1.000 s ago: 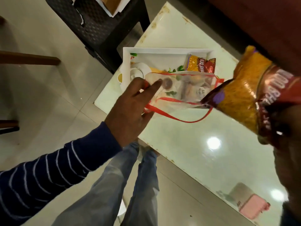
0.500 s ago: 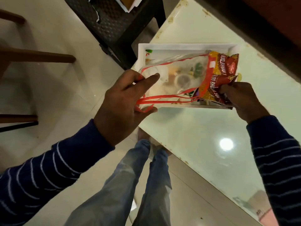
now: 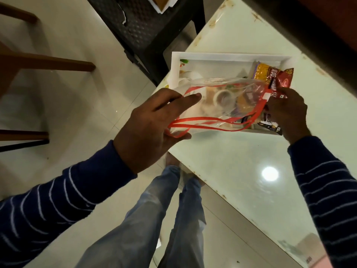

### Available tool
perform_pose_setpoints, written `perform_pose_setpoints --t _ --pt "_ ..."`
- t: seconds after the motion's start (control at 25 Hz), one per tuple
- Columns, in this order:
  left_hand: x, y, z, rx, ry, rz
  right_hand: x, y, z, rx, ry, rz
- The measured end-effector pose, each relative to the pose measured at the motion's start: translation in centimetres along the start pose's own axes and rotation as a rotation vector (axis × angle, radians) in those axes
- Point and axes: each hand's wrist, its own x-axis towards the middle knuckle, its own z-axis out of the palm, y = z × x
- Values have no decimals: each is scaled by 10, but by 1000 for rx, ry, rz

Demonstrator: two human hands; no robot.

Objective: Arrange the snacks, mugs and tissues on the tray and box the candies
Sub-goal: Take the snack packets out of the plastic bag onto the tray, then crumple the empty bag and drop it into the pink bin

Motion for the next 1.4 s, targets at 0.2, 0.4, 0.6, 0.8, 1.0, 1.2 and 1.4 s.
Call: perform_pose_setpoints --t 0.2,0.4,0.6,0.8,1.0,1.2,1.4 --pt "14 13 -17 -98 0 87 -111 -15 -14 293 93 -196" --pt "24 54 -94 -225 -18 178 -197 -88 -93 34 58 -544" --pt "29 116 -199 -412 -20 234 -260 -205 -160 -404 -62 -742" --pt "41 162 -328 -442 141 382 -305 -305 -237 -188 51 -822" --pt "50 178 -446 -490 377 501 -357 -393 -356 132 238 -877" --pt "63 191 -489 -656 545 393 -406 -436 -433 345 294 -931" --pt "94 239 -500 -1022 377 501 -435 -464 -467 706 366 -940"
